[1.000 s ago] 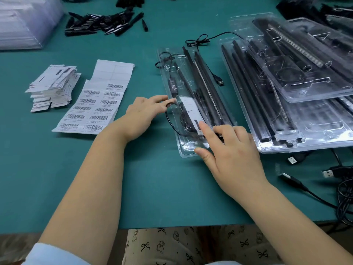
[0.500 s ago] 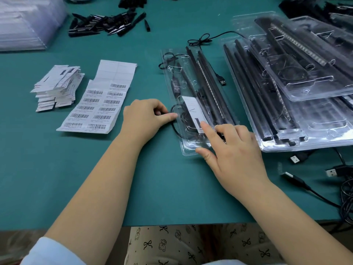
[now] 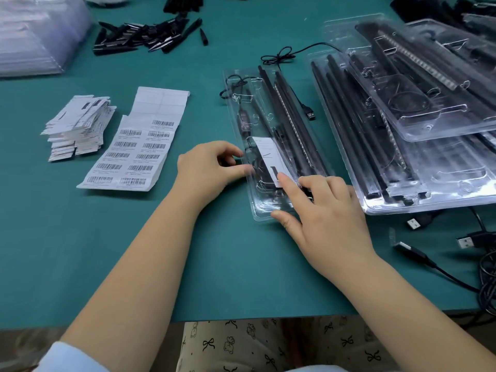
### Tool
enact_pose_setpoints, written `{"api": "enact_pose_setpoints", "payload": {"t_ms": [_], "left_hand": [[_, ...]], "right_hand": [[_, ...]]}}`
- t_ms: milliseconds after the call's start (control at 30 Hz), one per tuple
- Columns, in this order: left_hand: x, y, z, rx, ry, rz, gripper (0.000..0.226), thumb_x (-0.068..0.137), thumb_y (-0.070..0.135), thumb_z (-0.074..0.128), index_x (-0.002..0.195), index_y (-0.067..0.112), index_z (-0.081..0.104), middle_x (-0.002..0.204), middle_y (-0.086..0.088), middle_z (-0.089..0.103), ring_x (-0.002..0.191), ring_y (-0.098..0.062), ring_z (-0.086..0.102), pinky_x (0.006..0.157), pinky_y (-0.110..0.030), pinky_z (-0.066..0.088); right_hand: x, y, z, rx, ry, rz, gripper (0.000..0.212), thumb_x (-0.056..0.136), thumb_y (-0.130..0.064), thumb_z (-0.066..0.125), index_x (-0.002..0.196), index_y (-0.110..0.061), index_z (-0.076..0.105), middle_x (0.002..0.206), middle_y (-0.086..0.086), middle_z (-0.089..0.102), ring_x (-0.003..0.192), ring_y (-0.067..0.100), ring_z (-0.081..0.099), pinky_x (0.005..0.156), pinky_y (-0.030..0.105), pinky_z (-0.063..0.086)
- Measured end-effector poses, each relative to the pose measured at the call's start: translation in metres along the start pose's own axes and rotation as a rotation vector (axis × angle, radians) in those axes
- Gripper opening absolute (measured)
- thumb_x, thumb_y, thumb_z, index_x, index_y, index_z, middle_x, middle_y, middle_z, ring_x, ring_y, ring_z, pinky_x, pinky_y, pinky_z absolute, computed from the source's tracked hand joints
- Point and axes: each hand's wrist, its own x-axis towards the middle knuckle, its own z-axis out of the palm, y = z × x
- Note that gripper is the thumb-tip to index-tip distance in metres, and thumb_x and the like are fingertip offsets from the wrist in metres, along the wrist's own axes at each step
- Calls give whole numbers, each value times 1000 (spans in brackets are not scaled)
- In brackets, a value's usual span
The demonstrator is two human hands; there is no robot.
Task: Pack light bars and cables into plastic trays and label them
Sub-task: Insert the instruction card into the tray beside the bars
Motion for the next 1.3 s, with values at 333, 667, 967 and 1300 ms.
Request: {"api": "enact_pose_setpoints", "payload": {"t_ms": [333, 667, 967, 1300], "left_hand": [[6, 8, 1, 483, 89, 427, 42, 81, 36, 70, 119, 21, 62, 117, -1, 61, 100, -33, 51, 89, -45, 41], [4, 6, -11, 500, -205, 501, 57, 85, -3, 49, 133, 27, 55, 144, 13, 45, 122, -19, 50, 97, -24, 33], [-9, -7, -9, 261, -93, 388, 38, 87, 23, 69, 124, 26, 63, 119, 11, 56, 112, -8, 51, 94, -7, 29], [-11, 6, -8, 451, -249, 602, 46, 92, 4, 56, 134, 24, 55, 144, 10, 42, 140, -26, 34, 109, -39, 33]], "right_hand": [[-4, 3, 1, 17, -6, 17, 42, 82, -35, 68, 119, -15, 66, 97, 12, 64, 86, 34, 59, 77, 35, 44], [-4, 3, 1, 13, -50, 34, 47, 74, -34, 76, 117, -17, 68, 100, 10, 65, 88, 35, 59, 79, 34, 40], [-7, 5, -7, 324, -71, 159, 23, 83, -14, 64, 104, -11, 74, 111, 10, 65, 107, 35, 55, 77, 33, 47], [-27, -10, -22, 290, -206, 117, 37, 80, -19, 62, 113, -2, 65, 123, 18, 57, 121, 38, 49, 107, 47, 35]]}}
